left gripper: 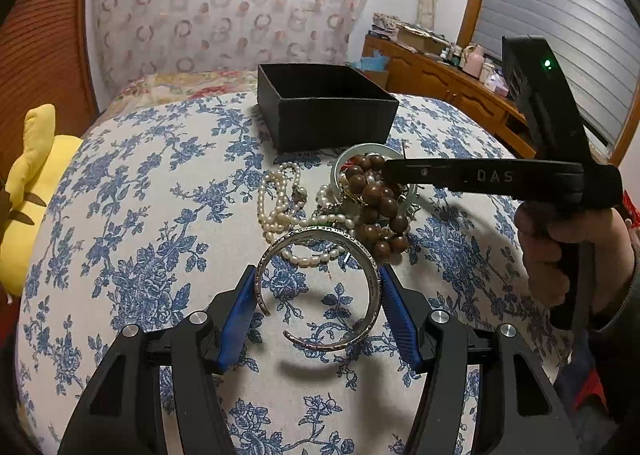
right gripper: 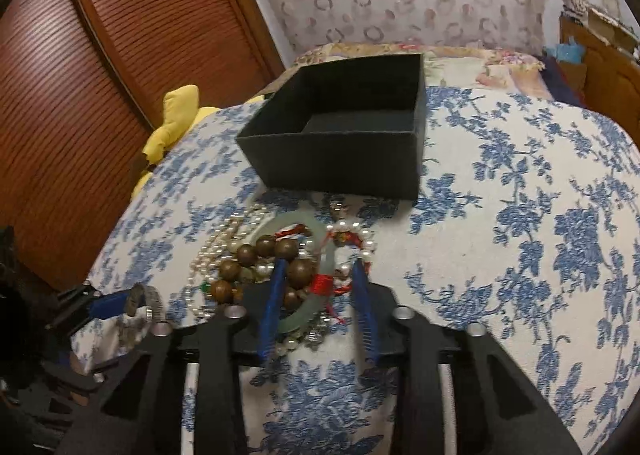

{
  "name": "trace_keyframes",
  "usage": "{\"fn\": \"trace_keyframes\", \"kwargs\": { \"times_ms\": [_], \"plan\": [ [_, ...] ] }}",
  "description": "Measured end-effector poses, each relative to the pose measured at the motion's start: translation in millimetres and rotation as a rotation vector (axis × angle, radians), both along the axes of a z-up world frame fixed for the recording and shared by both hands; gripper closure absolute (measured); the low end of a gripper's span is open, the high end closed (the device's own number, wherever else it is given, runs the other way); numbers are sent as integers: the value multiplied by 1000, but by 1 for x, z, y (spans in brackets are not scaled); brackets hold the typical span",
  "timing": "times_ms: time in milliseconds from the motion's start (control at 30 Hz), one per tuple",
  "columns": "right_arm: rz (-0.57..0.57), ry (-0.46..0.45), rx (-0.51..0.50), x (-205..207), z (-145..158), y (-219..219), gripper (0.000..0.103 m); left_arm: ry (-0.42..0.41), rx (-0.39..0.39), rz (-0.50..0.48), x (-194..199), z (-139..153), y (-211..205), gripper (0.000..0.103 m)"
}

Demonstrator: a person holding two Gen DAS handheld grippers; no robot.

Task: Organize jewelry
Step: 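Close the right tool on the jade bangle while the left tool holds the silver bangle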

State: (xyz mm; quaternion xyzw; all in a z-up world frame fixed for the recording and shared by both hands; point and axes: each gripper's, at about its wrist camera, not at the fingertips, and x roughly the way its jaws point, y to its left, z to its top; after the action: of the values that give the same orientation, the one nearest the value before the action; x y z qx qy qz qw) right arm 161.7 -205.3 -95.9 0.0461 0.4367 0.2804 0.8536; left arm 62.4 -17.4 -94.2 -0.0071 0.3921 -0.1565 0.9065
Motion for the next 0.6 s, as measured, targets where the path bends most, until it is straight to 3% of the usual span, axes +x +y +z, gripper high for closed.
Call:
{"fn": "trace_keyframes", "kwargs": {
  "times_ms": [467,600],
  "plan": [
    [77,-169,-39,-32,44,20,82,-7,6,6,-1,1,0,45],
    [124,-181,-58,-40,43,32,82,-7,6,7,-1,1,1,45]
  ]
}}
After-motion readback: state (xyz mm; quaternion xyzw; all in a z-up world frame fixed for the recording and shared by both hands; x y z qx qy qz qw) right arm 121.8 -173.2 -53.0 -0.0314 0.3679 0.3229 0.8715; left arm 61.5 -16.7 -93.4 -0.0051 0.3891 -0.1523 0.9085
